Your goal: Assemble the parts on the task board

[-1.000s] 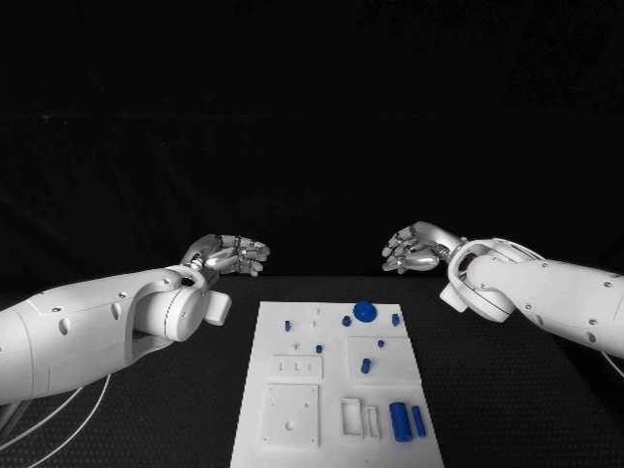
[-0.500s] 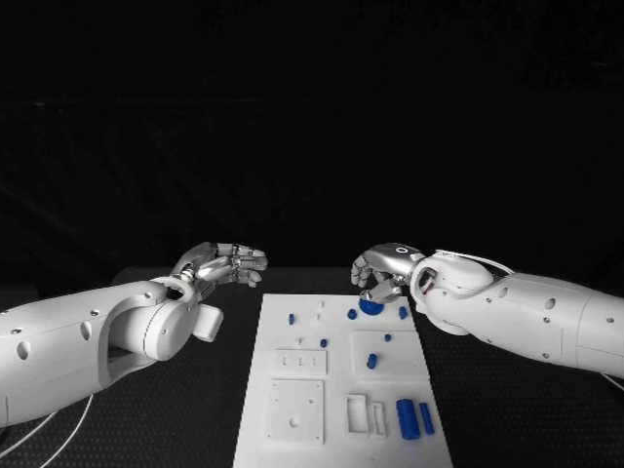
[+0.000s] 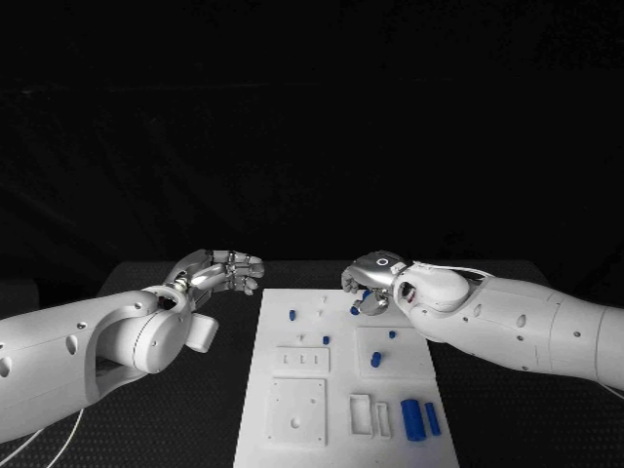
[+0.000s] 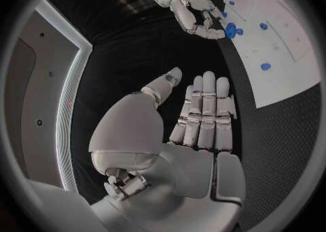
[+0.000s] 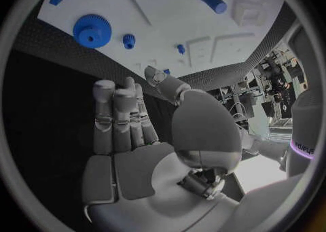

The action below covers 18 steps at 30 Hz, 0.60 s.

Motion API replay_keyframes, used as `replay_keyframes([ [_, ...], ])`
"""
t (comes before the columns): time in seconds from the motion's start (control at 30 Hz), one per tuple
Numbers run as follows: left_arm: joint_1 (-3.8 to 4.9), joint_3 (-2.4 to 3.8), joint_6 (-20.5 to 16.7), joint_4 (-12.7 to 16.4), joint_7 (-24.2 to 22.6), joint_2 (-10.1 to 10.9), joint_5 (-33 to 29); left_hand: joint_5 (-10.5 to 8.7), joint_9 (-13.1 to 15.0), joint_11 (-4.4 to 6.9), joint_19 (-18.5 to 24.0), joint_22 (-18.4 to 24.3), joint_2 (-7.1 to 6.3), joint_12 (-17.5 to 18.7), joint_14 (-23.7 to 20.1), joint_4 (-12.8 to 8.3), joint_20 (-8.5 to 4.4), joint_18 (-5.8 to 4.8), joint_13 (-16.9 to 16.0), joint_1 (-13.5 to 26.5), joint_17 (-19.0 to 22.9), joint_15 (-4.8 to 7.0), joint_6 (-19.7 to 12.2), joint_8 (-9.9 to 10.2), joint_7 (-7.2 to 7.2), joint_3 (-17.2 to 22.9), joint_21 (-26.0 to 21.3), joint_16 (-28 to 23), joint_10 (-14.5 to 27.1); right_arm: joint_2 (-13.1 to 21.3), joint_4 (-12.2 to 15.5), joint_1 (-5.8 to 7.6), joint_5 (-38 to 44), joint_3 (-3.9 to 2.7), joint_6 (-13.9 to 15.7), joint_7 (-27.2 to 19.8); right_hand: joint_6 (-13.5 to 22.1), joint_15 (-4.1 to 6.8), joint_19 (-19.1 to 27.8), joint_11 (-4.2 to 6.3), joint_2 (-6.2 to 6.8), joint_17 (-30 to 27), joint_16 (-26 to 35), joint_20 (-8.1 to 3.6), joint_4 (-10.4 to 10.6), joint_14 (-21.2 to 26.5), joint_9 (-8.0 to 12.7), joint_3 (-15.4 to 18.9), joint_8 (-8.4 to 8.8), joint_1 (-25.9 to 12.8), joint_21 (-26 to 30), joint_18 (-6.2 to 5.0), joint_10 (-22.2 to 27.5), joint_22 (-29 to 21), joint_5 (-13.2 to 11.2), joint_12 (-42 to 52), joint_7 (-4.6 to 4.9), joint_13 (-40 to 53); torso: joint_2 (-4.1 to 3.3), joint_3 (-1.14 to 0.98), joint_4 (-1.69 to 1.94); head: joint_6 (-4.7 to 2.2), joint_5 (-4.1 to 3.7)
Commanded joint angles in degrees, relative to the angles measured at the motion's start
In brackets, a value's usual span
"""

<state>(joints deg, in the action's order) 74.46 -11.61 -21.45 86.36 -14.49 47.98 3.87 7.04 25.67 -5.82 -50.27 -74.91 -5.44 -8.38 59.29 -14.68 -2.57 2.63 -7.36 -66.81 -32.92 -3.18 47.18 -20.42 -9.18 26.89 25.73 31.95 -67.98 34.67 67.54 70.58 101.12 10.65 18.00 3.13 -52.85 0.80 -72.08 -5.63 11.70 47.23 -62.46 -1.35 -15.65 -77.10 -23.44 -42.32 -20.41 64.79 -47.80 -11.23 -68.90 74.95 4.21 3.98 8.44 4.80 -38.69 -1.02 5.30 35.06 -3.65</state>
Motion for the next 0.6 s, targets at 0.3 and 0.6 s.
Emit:
replay_keyframes([
  [0.3,0.33,0.04,1.7,0.6,-0.3,0.2,0.3,0.15,-0.1,-0.18,0.4,-1.3,-0.11,0.6,0.0,-0.6,0.03,0.89,0.1,0.9,-0.2,-0.02,0.2,0.3,-0.27,0.2,0.4,-0.4,-0.1,-0.8,-1.5,-0.56,4.7,-0.01,-1.1,2.7,0.4,-0.22,-0.8,-0.30,1.29,-0.5,-0.8,-0.21,0.3,0.5,0.3,-0.8,0.45,0.1,-0.9,-3.77,0.7,1.3,-0.7,-0.2,0.12,-0.4,-1.77,0.05,1.01,-0.19,-0.80],
  [0.6,0.33,0.04,1.9,0.2,-0.2,-0.2,0.3,0.10,-0.2,-0.28,0.5,-1.3,-0.16,0.8,-0.1,-0.6,0.04,0.89,0.1,1.2,-0.3,-0.04,0.1,0.5,-0.37,0.3,0.5,-0.5,0.0,-0.9,-2.2,-0.70,5.4,-0.01,-1.6,3.0,0.6,-0.30,-0.7,-0.38,1.67,-0.8,-1.1,-0.14,0.6,0.6,0.4,-0.9,0.61,-0.1,-1.1,-3.77,0.9,1.3,-0.9,-0.2,0.13,-0.5,-2.60,0.05,1.20,-0.17,-0.94],
])
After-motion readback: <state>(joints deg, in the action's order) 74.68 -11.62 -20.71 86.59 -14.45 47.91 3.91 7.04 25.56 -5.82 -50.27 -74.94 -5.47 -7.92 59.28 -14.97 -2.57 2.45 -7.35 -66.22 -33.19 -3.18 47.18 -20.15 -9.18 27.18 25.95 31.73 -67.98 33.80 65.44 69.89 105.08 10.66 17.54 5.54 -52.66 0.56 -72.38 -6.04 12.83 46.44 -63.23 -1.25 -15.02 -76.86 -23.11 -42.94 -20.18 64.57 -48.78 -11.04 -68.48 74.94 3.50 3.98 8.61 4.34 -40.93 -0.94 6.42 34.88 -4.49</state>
